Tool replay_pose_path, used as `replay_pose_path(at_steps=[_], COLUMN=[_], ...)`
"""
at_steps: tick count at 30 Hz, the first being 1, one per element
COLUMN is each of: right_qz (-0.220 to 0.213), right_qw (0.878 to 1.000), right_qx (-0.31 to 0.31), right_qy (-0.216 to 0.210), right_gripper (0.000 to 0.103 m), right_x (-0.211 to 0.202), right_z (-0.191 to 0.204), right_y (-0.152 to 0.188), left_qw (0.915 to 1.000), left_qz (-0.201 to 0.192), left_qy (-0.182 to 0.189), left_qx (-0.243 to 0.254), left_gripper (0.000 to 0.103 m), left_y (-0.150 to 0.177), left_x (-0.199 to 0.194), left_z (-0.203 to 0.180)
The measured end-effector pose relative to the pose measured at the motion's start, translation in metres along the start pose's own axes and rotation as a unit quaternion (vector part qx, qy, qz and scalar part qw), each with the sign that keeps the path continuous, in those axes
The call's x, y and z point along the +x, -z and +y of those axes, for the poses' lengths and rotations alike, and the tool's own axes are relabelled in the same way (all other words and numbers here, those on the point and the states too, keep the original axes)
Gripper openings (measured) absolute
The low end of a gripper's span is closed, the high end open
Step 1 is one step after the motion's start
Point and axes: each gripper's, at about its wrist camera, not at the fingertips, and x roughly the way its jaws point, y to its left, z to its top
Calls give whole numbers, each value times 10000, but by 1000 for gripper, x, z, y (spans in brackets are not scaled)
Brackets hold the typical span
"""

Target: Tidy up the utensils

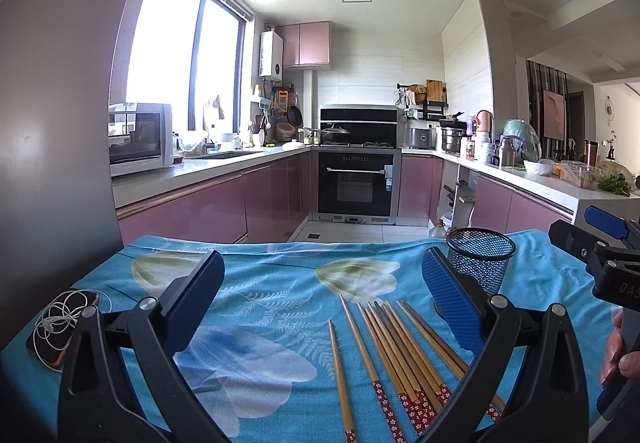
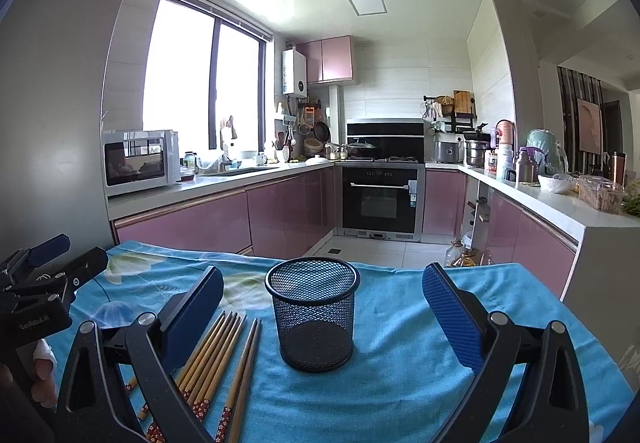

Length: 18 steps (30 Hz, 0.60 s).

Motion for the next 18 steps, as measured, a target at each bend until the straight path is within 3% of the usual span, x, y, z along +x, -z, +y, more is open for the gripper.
replay_pose_path(at_steps=[18], right_qz=[-37], right_qw=[10000], right_qx=[32], right_qy=[-10], right_gripper=[96], right_x=[-1], right_z=[-1], right_y=[0], left_qw=[10000], left_qz=[-8], left_qy=[15], left_qx=[-37], left_gripper=[97], left_y=[1], left_x=[1], left_z=[1])
